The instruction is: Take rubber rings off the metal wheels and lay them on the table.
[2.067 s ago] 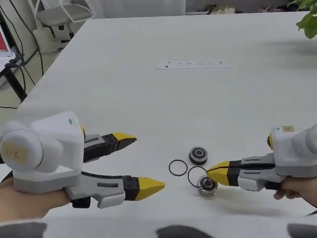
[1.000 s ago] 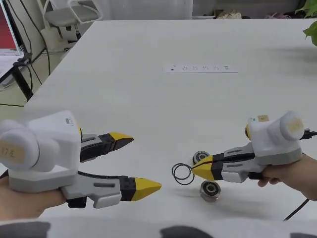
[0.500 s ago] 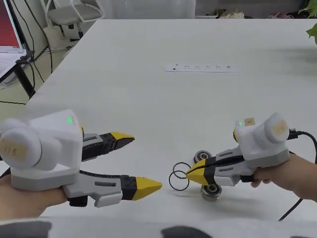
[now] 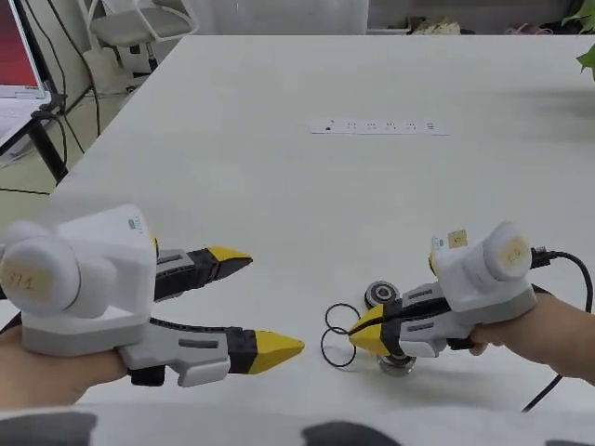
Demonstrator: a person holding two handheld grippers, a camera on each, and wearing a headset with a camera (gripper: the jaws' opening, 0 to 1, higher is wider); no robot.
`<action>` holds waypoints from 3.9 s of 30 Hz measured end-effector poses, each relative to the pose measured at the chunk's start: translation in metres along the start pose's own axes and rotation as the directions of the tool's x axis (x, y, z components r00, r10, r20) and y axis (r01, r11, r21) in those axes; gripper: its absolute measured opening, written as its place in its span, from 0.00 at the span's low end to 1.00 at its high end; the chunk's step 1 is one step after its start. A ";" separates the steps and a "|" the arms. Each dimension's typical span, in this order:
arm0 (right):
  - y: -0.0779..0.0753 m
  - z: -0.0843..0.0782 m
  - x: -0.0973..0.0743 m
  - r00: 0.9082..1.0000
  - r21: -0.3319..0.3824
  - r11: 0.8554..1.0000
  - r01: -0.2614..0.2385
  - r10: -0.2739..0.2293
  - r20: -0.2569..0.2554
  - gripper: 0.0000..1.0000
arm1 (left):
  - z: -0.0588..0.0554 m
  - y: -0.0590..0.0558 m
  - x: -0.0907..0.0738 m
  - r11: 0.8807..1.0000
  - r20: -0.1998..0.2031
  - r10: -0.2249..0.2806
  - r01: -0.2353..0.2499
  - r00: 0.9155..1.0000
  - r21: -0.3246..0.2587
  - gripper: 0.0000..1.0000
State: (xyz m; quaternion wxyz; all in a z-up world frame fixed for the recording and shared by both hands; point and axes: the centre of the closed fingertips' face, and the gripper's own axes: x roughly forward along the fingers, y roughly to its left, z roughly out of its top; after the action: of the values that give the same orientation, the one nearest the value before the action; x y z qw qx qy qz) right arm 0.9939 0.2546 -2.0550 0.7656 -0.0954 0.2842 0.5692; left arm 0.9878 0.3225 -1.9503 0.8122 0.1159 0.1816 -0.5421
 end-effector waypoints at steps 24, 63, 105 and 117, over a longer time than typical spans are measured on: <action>-0.014 -0.001 -0.013 0.998 0.018 0.998 0.063 -0.064 0.028 0.24 | -0.007 0.004 0.004 1.000 -0.031 -0.011 0.011 0.999 -0.001 0.62; -0.059 0.000 -0.061 0.943 0.244 0.944 0.223 -0.272 0.194 0.27 | 0.012 0.025 0.036 0.998 -0.047 -0.049 0.050 0.998 0.029 0.60; -0.064 -0.022 -0.056 0.944 0.255 0.931 0.260 -0.300 0.133 0.26 | -0.017 0.033 0.110 0.990 -0.150 -0.139 0.144 0.979 0.016 0.53; -0.064 -0.027 -0.053 0.947 0.255 0.932 0.259 -0.297 0.124 0.28 | -0.024 0.030 0.133 0.986 -0.169 -0.159 0.166 0.973 0.029 0.46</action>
State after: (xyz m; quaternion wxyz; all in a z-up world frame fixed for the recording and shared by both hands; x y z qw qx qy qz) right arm 1.0345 0.1776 -2.0595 0.8646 0.0024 0.2709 0.4231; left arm 1.0579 0.2321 -2.0277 0.7445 0.1631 0.2458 -0.5989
